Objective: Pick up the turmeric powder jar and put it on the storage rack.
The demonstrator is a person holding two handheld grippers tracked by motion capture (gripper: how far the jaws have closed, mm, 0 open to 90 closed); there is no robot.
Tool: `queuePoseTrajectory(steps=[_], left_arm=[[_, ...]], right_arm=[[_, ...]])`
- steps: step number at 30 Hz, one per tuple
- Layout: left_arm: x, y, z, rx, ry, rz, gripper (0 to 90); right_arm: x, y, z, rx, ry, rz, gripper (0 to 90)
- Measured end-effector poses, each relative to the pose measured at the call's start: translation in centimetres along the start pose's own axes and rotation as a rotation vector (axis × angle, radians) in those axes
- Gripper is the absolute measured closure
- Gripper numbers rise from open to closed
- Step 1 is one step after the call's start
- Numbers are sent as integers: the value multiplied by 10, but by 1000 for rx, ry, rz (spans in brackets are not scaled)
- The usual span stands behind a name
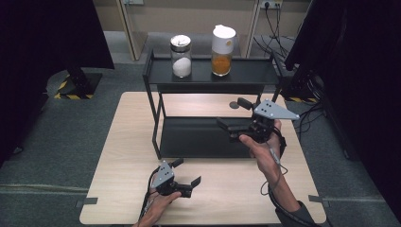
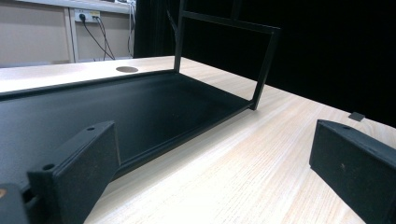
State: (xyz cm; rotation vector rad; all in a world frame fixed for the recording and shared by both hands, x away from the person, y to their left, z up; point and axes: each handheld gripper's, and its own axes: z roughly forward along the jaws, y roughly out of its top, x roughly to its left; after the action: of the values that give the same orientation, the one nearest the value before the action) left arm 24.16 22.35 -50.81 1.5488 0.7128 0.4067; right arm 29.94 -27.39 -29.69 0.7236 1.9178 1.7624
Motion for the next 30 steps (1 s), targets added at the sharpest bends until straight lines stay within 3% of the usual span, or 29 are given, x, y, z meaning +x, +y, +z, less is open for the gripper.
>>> queuePoseTrajectory(steps=[22,30], left_arm=[[0,0,1,3,-2,1,10],[0,0,0,1,-3,1,10]], right_arm=[[5,-60,-18,13,14,31,5],[11,-76,-24,28,8,18,5]])
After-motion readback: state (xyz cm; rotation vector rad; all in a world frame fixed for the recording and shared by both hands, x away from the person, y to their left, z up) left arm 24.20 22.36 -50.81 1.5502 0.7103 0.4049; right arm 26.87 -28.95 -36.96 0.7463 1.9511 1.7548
